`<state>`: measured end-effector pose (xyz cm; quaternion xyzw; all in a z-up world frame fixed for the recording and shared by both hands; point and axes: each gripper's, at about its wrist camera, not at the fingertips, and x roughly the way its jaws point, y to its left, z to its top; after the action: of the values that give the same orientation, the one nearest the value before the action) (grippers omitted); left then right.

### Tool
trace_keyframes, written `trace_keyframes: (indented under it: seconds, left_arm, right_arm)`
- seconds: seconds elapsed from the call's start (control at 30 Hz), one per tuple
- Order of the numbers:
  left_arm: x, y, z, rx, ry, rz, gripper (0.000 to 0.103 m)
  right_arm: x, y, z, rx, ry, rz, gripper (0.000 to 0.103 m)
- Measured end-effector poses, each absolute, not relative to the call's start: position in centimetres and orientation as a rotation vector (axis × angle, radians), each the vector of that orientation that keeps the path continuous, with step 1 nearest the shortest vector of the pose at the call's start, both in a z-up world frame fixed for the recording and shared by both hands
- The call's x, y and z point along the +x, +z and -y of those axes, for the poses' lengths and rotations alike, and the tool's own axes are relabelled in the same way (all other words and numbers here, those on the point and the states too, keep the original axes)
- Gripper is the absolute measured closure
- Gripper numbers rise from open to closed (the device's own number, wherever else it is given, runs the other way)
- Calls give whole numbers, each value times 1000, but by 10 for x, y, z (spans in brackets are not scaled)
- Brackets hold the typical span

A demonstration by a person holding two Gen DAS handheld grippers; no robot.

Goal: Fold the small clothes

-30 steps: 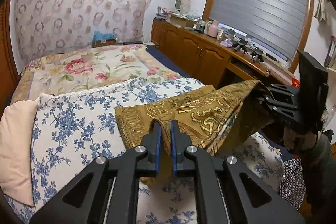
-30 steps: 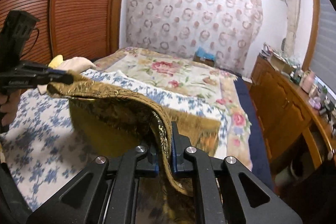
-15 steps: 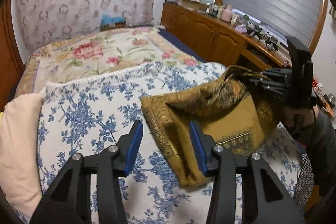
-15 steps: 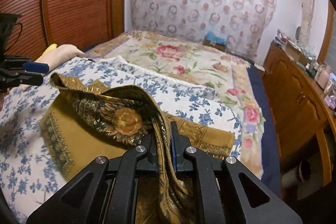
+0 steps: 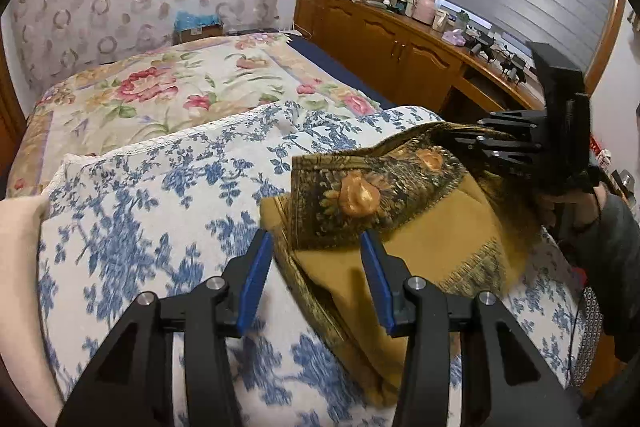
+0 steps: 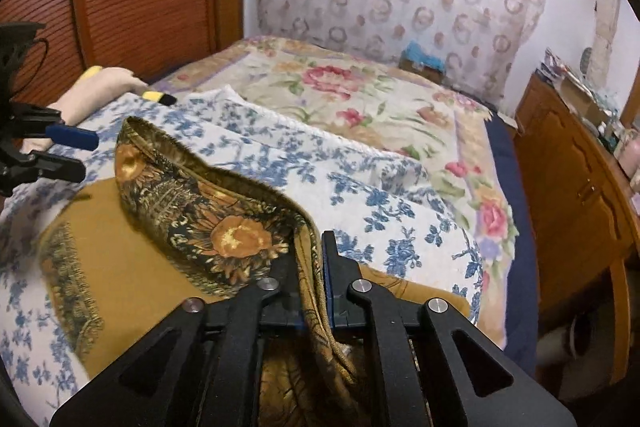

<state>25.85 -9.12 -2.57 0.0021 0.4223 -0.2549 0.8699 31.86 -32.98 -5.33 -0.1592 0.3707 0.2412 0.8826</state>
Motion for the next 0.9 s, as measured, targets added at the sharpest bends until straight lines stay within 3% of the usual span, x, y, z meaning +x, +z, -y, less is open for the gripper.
trace_keyframes:
  seconds: [0.1,0.17,0.43,0.9]
  left_arm:
    - [272,-30,95,25,-511,-896,58]
    - [279,-34,96,27,-511,-903,58]
    - [294,-49,92,27,-476,-929,58]
    - [296,-61,90,30,-479,-942,58]
  right_arm:
    - [318,-48,331,-331,495,-767,88]
    - [318,-39,333,-324,462,-750,71]
    - [292,-5,363,-233,371,-712,44]
    - [269,-49,425,-96,226,-879,42]
